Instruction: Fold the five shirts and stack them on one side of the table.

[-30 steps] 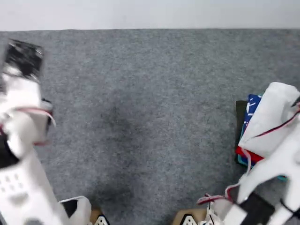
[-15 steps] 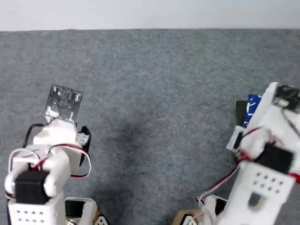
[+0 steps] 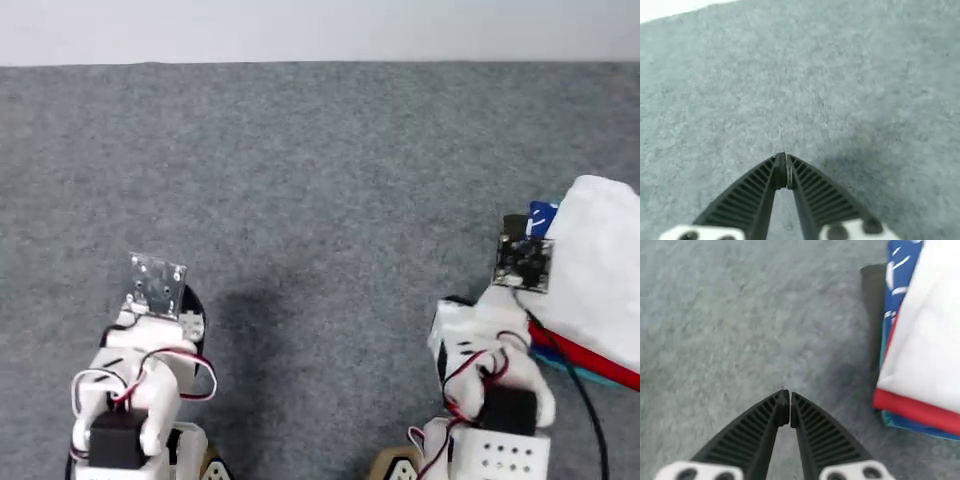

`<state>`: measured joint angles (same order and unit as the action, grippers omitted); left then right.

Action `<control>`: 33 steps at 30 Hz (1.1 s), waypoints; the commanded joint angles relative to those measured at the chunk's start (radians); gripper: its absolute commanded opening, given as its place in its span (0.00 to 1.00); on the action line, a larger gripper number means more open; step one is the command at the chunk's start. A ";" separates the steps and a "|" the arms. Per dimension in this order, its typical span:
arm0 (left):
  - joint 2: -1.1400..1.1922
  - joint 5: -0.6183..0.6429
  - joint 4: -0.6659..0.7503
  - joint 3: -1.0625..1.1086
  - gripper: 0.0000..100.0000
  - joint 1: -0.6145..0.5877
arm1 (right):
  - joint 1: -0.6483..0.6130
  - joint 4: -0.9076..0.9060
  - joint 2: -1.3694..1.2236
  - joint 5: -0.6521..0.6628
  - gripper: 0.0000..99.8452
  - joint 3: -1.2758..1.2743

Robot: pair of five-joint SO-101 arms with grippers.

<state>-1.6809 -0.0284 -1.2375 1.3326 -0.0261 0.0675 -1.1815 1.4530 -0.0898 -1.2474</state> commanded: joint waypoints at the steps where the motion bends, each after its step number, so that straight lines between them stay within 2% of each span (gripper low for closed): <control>1: -0.097 0.006 0.025 0.094 0.01 -0.002 | -0.028 0.022 0.077 0.035 0.01 -0.081; 9: -0.135 0.012 0.051 0.269 0.01 -0.003 | -0.028 0.019 0.378 0.081 0.01 -0.338; 20: -0.133 0.006 0.130 0.351 0.01 -0.015 | -0.025 0.013 0.360 0.080 0.01 -0.436; 24: -0.129 0.005 0.112 0.351 0.01 -0.021 | -0.019 0.004 0.354 0.078 0.01 -0.436; 29: -0.133 0.006 -0.015 0.351 0.01 -0.023 | -0.024 -0.122 0.355 0.078 0.01 -0.436; 33: -0.133 0.008 -0.023 0.351 0.01 -0.023 | -0.024 -0.125 0.358 0.080 0.01 -0.436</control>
<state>-1.8067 -0.0222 -1.2559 1.6886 -0.0445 0.0430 -1.2965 1.7998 -0.0192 -1.6694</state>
